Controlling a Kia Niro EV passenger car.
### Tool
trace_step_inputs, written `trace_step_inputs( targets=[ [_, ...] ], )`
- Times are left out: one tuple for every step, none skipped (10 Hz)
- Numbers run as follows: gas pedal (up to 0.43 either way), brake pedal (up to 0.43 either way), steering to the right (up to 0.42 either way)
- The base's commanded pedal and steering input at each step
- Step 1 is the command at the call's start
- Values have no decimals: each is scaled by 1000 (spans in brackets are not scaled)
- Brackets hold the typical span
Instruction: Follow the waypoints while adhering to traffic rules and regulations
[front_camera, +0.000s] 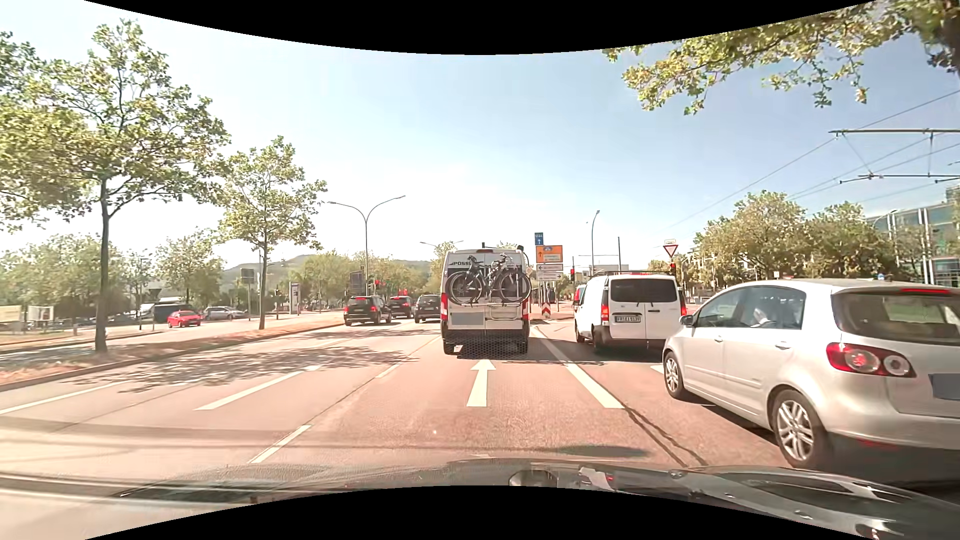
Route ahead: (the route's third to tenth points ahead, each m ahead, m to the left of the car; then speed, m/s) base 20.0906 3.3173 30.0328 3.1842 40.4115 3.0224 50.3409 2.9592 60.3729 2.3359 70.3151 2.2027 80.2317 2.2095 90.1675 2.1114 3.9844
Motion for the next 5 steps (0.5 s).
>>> trace_step_inputs(
  targets=[
    [0,61,-1],
    [0,0,-1],
    [0,0,-2],
    [0,0,-1],
    [0,0,-1]
  ],
)
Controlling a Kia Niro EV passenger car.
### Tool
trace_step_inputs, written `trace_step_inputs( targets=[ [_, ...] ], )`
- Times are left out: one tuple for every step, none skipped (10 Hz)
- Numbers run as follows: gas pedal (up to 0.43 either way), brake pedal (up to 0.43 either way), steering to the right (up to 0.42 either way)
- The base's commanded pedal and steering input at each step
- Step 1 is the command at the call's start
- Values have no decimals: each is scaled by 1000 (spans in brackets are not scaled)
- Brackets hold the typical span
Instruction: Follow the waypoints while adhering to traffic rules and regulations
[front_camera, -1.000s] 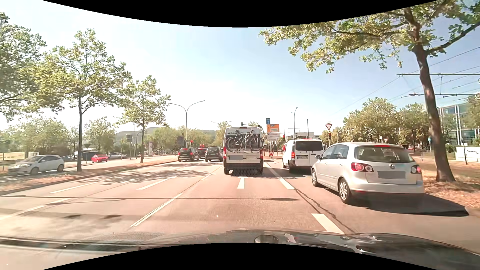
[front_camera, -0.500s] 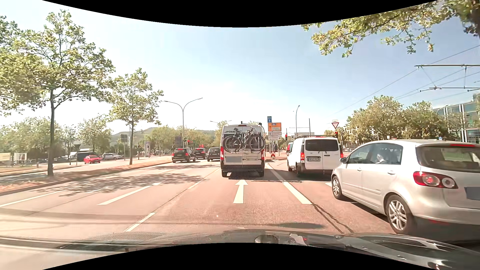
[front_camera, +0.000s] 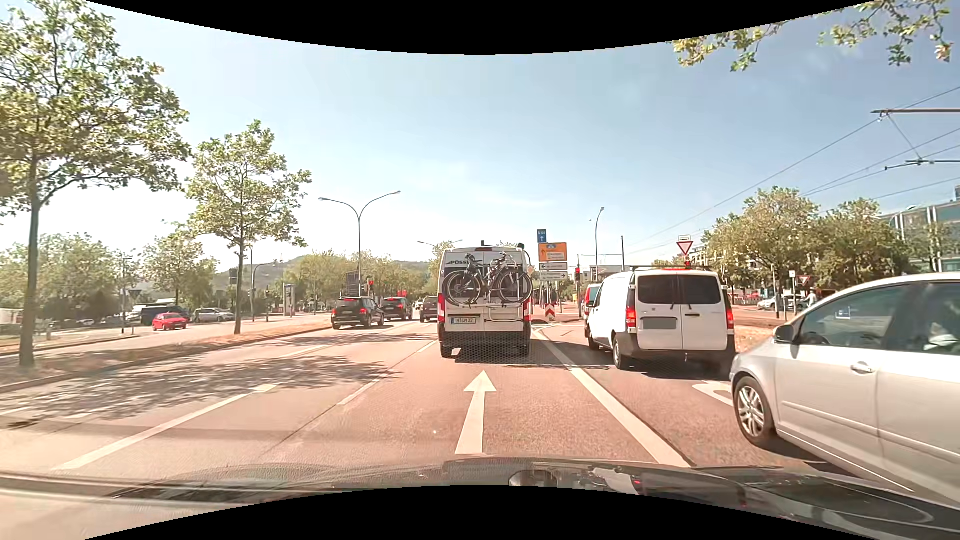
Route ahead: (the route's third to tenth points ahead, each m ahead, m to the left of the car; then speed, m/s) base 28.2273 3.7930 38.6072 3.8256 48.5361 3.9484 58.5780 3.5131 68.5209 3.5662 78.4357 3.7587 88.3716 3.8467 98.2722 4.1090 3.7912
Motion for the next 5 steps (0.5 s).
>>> trace_step_inputs(
  targets=[
    [0,0,-1],
    [39,0,-2],
    [59,0,-1],
    [110,0,-2],
    [157,0,-1]
  ],
)
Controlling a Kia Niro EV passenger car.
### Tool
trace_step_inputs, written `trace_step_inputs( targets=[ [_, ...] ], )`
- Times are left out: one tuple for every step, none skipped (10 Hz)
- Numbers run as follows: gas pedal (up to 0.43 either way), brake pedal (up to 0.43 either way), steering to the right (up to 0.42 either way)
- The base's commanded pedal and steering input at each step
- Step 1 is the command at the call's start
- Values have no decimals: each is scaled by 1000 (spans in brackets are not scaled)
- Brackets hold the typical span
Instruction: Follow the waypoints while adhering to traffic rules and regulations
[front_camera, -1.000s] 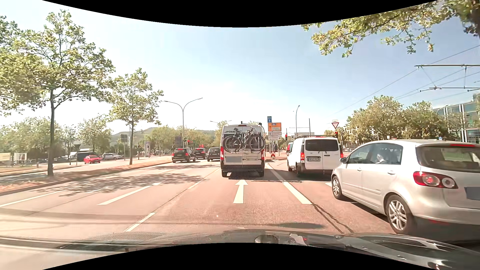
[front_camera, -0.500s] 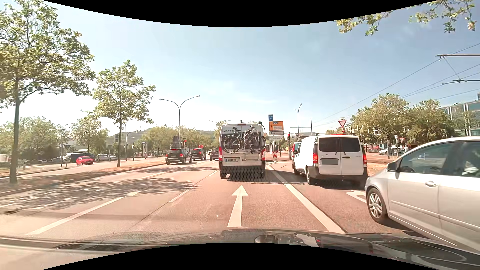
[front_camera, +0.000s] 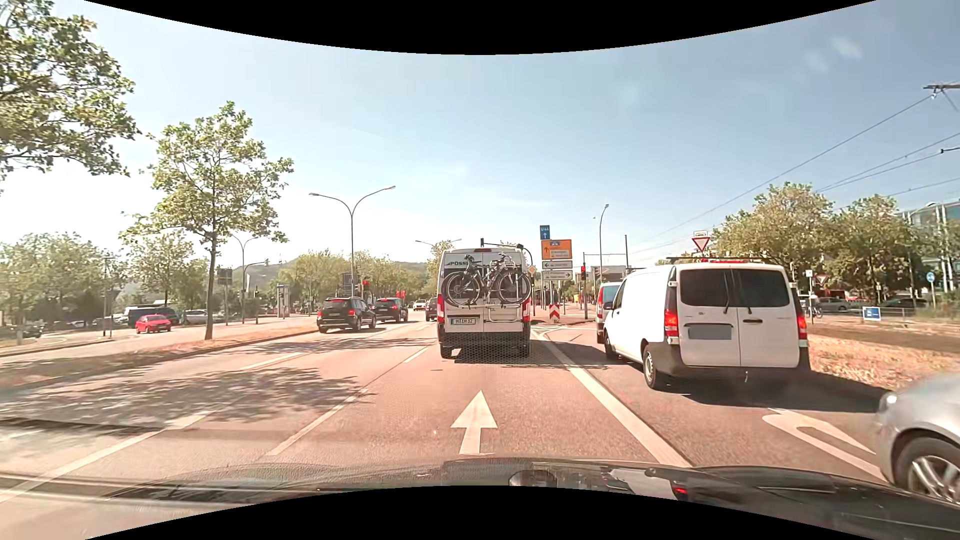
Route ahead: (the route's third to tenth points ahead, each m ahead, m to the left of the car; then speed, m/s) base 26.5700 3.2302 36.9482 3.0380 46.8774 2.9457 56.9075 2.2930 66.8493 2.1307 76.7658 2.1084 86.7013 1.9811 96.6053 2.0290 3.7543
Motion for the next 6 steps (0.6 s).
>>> trace_step_inputs(
  targets=[
    [157,0,-2],
    [157,0,-2],
    [157,0,-2],
    [157,0,-1],
    [157,0,-2],
    [157,0,-2]
  ],
)
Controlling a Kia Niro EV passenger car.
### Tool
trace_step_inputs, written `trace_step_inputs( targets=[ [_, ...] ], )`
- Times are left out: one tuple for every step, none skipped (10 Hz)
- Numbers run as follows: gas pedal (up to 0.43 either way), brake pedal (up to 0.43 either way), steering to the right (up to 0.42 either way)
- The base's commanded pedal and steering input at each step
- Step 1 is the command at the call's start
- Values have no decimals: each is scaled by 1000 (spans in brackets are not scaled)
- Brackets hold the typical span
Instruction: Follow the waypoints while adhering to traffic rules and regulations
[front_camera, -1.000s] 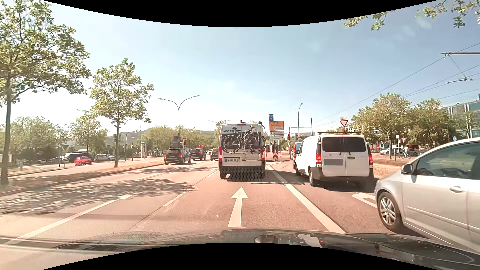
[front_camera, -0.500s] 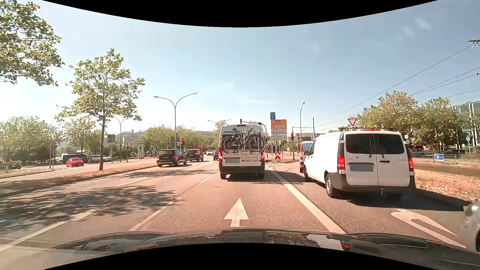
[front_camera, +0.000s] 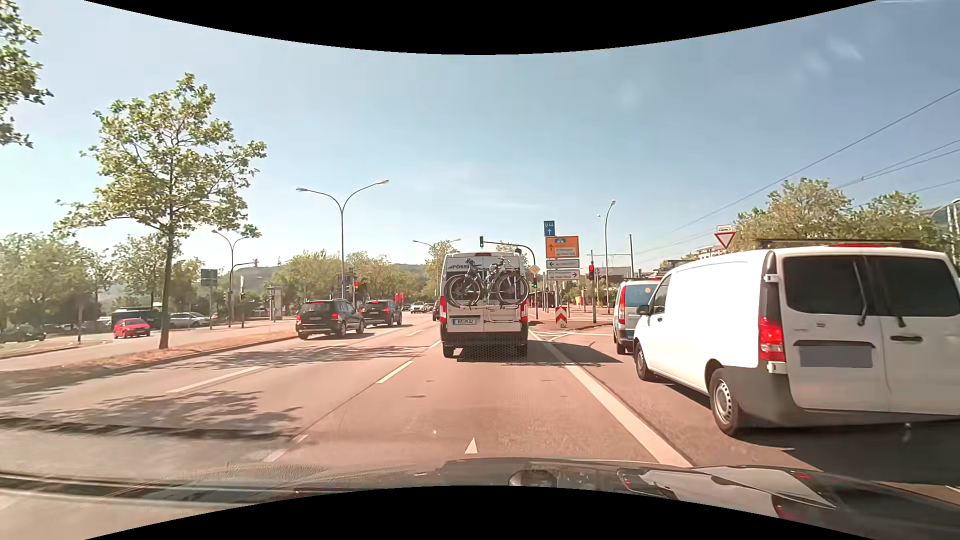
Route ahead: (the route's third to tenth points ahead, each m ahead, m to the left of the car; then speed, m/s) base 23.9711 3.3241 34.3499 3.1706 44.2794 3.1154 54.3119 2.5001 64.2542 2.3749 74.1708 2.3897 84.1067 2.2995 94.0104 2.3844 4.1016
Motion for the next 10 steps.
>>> trace_step_inputs(
  targets=[
    [157,0,-1],
    [157,0,-2],
    [157,0,-1],
    [157,0,-2],
    [157,0,-2],
    [169,0,-1],
    [169,0,-2],
    [177,0,-2],
    [197,0,-1],
    [209,0,-1]
  ],
)
